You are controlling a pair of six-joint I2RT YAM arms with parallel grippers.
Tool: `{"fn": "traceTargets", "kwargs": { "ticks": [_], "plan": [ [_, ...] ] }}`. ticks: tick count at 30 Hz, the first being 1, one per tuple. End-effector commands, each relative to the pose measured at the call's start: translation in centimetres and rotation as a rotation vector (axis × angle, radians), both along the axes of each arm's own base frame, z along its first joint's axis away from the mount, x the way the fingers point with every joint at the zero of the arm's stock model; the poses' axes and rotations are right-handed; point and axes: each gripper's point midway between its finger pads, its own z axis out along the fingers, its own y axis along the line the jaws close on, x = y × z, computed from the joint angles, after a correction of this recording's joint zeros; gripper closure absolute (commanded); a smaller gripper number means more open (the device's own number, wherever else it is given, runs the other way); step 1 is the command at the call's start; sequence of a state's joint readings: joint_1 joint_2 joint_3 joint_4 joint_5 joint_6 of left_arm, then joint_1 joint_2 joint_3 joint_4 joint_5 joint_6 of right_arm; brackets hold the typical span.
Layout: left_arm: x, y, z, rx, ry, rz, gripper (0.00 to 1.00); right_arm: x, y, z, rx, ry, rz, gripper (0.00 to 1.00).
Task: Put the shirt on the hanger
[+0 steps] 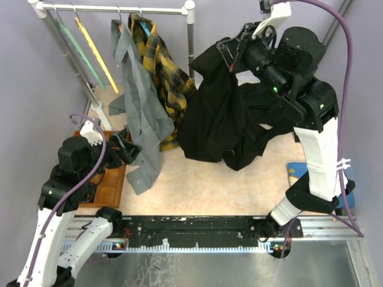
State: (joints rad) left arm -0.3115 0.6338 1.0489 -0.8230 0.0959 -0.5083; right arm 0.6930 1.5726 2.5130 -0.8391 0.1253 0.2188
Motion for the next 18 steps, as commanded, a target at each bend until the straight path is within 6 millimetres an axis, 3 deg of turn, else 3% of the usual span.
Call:
{"fn": "traceTargets", "kwargs": {
  "ticks": [1,5,8,10,13,15,18],
  "plan": [
    [-0.2,0.1,0.6,-0.008,-0.031,-0.003,0.01,-1.0,-0.2,1.8,0.047,-0.043,0.025,1.0],
    [0.1,0.0,0.1,0.001,-0.035,-0.009,0.01,-1.0,-0.6,0.0,0.018,0.005,0.002,1.0],
    [0.6,-0.5,0.0,0.0,-0.047,-0.031,0.01,0.4,-2.6,-3.6,-0.028,0.099,-0.14,1.0],
    [0.9,-0.6,-0.1,0.004,-0.045,-0.039,0.01,1.8,-4.2,-7.9,-0.089,0.206,-0.25,1.0],
    [1.1,-1.0,-0.6,0.011,-0.032,-0.057,0.01,4.5,-6.8,-16.1,-0.145,0.396,-0.326,0.98],
    [1.4,-1.2,-1.1,0.012,-0.022,-0.069,0.01,6.4,-9.7,-21.5,-0.116,0.515,-0.376,0.96],
    [1.7,-1.3,-1.7,0.03,-0.001,-0.076,0.01,8.1,-14.6,-27.3,-0.074,0.631,-0.511,0.76]
  ]
}}
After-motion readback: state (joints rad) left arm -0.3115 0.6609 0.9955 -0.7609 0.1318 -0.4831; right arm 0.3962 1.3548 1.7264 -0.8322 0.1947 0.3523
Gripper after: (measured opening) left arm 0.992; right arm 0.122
